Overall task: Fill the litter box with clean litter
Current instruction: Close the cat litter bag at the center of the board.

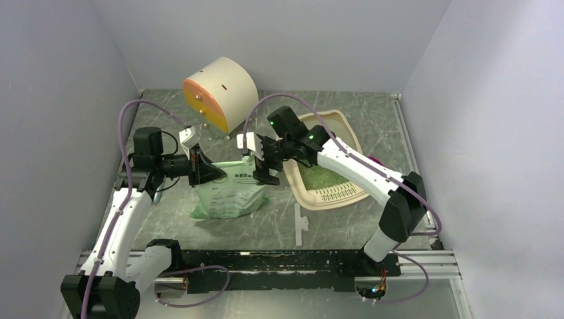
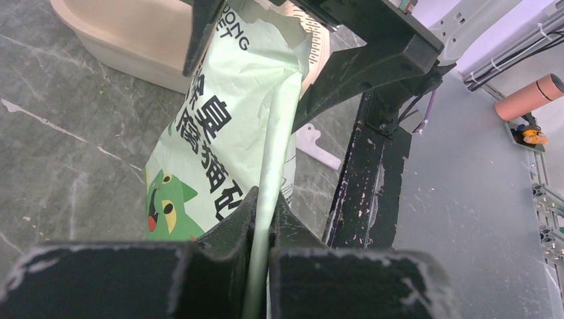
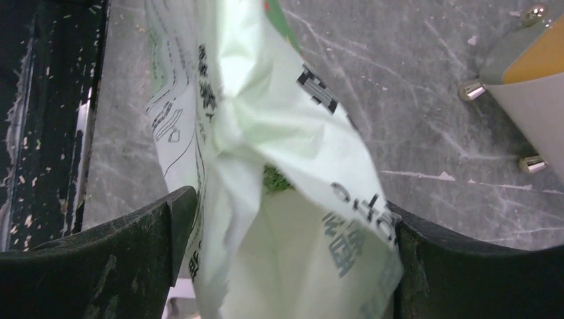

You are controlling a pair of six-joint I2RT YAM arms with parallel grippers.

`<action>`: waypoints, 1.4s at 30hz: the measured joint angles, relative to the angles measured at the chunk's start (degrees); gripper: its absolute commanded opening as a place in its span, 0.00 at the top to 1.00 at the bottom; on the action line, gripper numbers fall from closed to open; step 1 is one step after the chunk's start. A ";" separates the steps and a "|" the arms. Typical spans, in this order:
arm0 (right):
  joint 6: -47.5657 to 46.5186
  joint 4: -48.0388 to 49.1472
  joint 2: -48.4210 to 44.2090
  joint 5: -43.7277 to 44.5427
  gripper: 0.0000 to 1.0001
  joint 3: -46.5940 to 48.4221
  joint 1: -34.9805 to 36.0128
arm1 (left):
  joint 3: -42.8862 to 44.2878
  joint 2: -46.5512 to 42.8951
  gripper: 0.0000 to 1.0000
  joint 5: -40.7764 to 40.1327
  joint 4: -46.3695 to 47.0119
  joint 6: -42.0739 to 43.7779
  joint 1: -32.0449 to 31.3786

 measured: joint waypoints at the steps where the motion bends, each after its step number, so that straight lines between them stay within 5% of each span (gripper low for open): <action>1: -0.46 -0.87 -0.39 -0.20 0.17 -0.11 -0.17 | 0.33 0.20 0.95 0.02 -0.37 0.28 0.00; 11: -3.45 -5.16 -1.46 -2.27 1.00 -0.46 -2.25 | 1.42 0.87 0.95 -0.07 -2.29 2.23 0.00; 14: -3.21 -6.21 -1.42 -4.79 1.00 -0.33 -3.91 | 1.42 0.76 0.95 -0.68 -2.93 2.38 0.00; 19: -0.22 -5.73 -1.66 -13.70 1.00 -0.74 -8.33 | 1.33 -1.14 0.53 -3.30 0.55 -1.05 -0.22; 25: 7.48 -3.54 -2.03 -21.29 1.00 -2.60 -11.93 | 3.67 -2.69 0.32 -5.20 4.81 -3.28 -0.22; 31: 14.49 -1.49 -1.90 -22.88 1.00 -3.21 -11.91 | 8.11 -0.48 0.29 -5.68 3.78 1.51 -1.03; 42: 20.31 2.49 -0.79 -22.53 1.00 -3.63 -12.61 | 12.98 8.35 0.25 -11.78 -3.41 10.32 -15.30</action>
